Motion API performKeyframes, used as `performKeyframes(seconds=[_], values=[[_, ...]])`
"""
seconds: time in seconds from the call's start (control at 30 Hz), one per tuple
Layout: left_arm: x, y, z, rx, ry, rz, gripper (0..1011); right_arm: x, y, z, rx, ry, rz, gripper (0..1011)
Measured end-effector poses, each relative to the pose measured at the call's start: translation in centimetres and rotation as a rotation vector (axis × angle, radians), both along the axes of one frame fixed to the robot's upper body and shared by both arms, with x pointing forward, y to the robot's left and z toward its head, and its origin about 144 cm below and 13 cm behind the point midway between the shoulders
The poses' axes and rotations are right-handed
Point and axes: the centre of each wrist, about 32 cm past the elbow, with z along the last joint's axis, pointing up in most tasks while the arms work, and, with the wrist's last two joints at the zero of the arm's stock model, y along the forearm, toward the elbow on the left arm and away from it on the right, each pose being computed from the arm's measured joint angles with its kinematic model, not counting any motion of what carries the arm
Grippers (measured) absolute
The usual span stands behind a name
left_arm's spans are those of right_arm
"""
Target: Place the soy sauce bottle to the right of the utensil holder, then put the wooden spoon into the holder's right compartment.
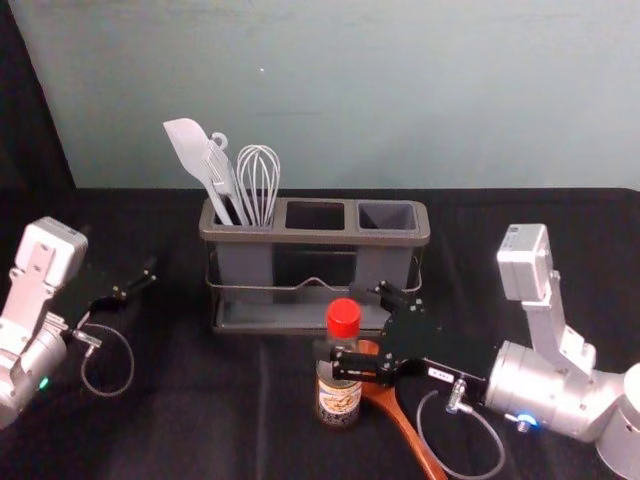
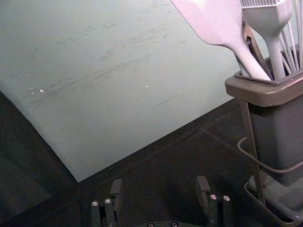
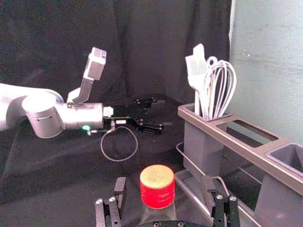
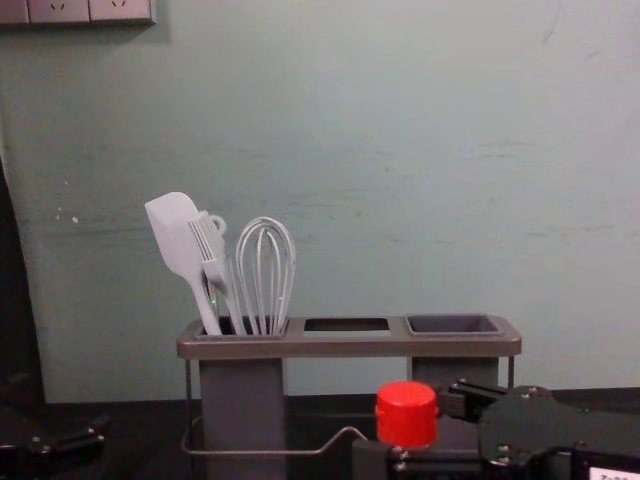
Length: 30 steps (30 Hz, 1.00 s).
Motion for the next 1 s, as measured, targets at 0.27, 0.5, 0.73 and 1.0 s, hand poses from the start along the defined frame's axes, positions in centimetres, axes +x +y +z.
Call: performKeyframes(seconds=[0.27, 0.5, 0.73, 1.0], values=[[0.0, 0.0, 0.0, 0.0, 0.0, 0.0, 1011, 0.34, 0.32, -0.13, -0.002, 0.006, 0.0, 1003], [0.0, 0.0, 0.0, 0.0, 0.0, 0.0, 1011, 0.28, 0.27, -0.08, -0.002, 0.004, 0.0, 1003], [0.0, 0.0, 0.0, 0.0, 0.0, 0.0, 1011, 0.25, 0.26, -0.06, -0.001, 0.003, 0.0, 906], [0.0, 0.0, 0.0, 0.0, 0.0, 0.0, 1011, 0.24, 0.23, -0.05, -0.001, 0.002, 0.0, 656]])
